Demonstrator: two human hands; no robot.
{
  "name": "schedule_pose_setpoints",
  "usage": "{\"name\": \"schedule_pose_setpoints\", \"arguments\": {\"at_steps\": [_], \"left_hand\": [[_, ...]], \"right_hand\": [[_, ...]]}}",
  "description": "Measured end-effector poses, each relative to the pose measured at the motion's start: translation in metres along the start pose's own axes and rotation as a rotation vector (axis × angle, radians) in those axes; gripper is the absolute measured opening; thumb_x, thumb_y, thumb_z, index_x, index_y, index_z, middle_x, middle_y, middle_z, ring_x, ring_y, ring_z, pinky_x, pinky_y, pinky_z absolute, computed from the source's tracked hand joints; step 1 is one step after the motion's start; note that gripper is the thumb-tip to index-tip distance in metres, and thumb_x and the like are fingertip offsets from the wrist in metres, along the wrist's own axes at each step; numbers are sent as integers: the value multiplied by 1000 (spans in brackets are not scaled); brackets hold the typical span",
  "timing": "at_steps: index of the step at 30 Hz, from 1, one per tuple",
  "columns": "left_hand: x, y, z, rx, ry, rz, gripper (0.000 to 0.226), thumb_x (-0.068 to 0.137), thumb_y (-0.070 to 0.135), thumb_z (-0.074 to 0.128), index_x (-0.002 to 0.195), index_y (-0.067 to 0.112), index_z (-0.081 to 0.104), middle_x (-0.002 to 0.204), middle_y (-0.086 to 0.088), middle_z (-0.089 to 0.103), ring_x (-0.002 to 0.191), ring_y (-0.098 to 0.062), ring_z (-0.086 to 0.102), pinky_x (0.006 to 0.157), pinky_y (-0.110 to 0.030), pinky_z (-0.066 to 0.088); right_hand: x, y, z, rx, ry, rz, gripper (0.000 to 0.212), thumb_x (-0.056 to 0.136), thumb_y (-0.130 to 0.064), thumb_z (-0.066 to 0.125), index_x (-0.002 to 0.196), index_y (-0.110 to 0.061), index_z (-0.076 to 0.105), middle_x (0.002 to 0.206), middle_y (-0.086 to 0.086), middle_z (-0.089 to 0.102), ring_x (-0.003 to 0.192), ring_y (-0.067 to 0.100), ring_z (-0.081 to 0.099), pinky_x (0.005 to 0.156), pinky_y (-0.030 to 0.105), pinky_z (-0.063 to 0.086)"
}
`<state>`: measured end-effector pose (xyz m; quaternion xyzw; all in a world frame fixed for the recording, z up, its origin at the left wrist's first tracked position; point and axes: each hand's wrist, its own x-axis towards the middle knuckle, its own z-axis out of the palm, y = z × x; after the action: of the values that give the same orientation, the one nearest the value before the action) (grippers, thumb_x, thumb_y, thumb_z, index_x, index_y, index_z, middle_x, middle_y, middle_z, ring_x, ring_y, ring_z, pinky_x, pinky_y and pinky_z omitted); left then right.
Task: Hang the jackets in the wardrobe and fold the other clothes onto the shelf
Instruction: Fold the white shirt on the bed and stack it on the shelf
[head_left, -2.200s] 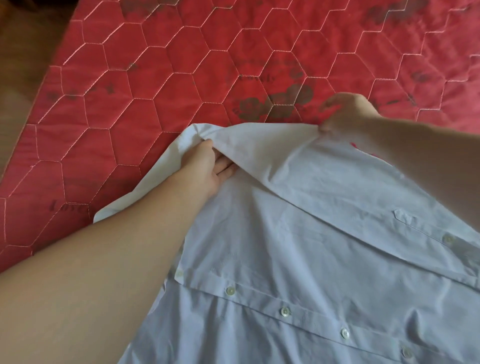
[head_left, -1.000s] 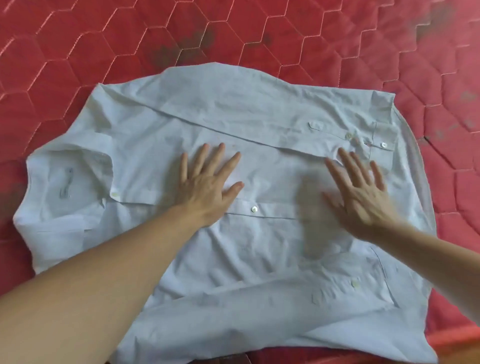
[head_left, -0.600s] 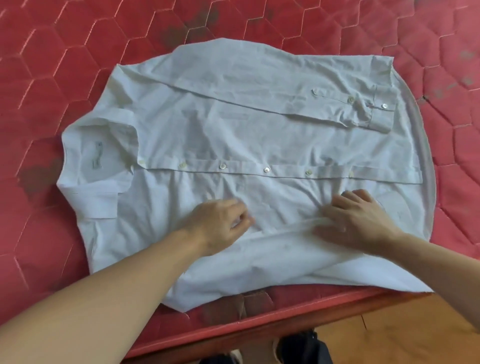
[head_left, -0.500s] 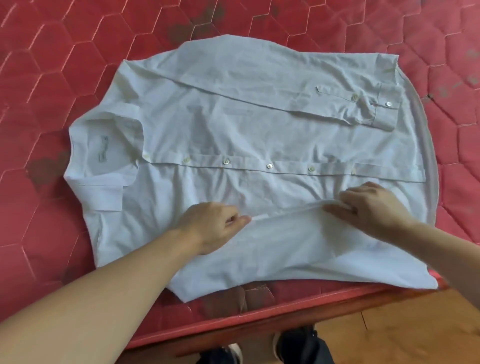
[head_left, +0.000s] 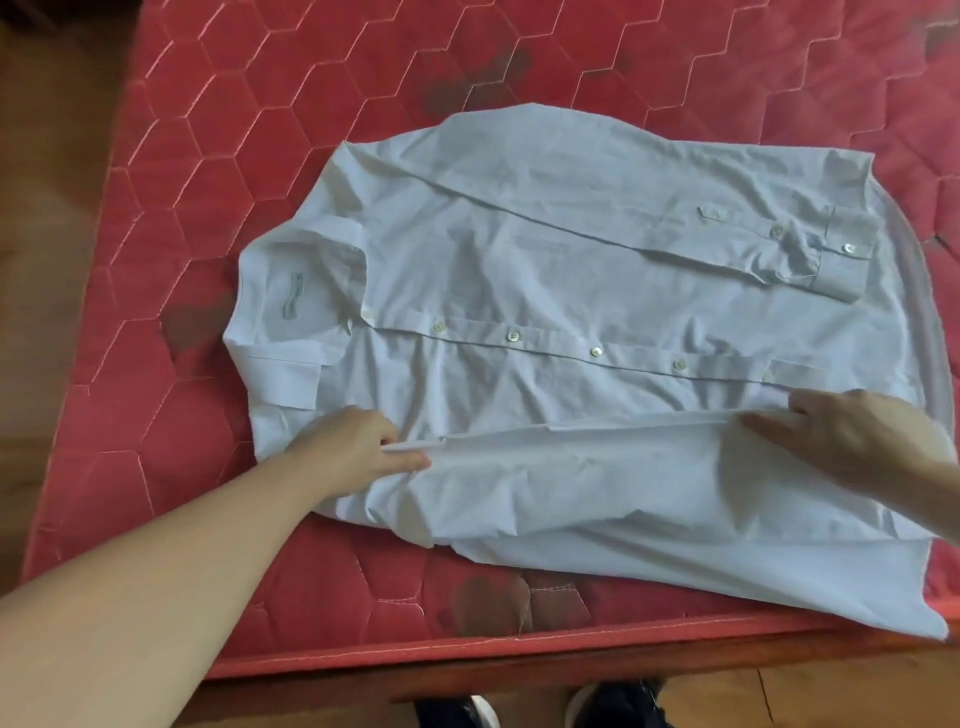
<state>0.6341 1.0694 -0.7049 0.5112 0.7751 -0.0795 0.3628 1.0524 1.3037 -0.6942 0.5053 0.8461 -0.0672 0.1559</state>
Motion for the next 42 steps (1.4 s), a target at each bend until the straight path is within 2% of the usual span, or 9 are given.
{"name": "schedule_pose_setpoints", "arguments": {"at_steps": [3,8,17,22,26,30,35,38,42], "left_hand": [[-8,-34,2,24,43,-26,76,54,93,34,59,17,40,56,5,44,55,-13,43,57,-31,38],[-20,-63,-2,102,80,-11,64,71,83,47,60,20,44,58,6,51,57,-12,49,55,-28,35],[-46,-91,-1,169,193,78,67,66,91,24,57,28,46,74,15,41,88,-8,42,80,-26,26],[-39,-98,1,-400,726,-203,58,74,56,67,114,15,59,120,-4,52,111,-24,49,95,-36,40],[-16,-95,-32,-927,687,-534,78,78,40,77,140,12,39,137,-7,47,122,-24,50,99,-34,43],[5,-101,-55,-1227,544,-564,53,74,40,81,114,17,55,107,5,64,92,-11,60,75,-25,48],[20,-105,-72,-1524,428,-503,30,72,19,83,97,16,67,101,-4,73,93,-21,70,86,-37,55],[18,-106,-77,-1419,486,-502,53,74,17,81,122,17,60,115,-1,67,100,-18,66,89,-36,53],[2,-107,-64,-307,728,-324,79,72,27,80,141,32,41,132,-2,44,117,-26,44,97,-44,39]], "right_hand": [[-1,10,5,-54,-64,35,90,64,-95,-3,82,-33,60,79,0,65,68,24,61,63,35,47],[-7,-34,7,-16,221,-19,49,77,-64,40,99,-22,52,104,11,51,93,37,52,89,57,42],[-49,-278,37,75,131,-674,58,93,-54,39,145,-26,43,154,7,37,142,27,30,111,51,24],[-58,-290,50,44,14,-641,62,97,-54,31,151,-24,30,160,3,25,149,27,16,115,53,18],[-48,-299,27,102,38,-609,62,99,-58,19,146,-22,36,155,2,35,144,22,29,113,50,18],[-26,-327,4,217,96,-584,61,96,-54,32,144,-19,41,149,5,43,139,23,35,113,48,17],[1,-367,-20,340,174,-534,61,89,-54,43,140,-21,42,142,1,47,131,18,39,111,45,22],[-1,-368,-31,337,185,-644,56,84,-59,52,128,-24,51,126,-2,53,118,20,48,104,40,29],[-31,-326,-6,124,61,-863,70,73,-75,55,123,-26,56,129,1,54,120,23,48,105,41,27]]}}
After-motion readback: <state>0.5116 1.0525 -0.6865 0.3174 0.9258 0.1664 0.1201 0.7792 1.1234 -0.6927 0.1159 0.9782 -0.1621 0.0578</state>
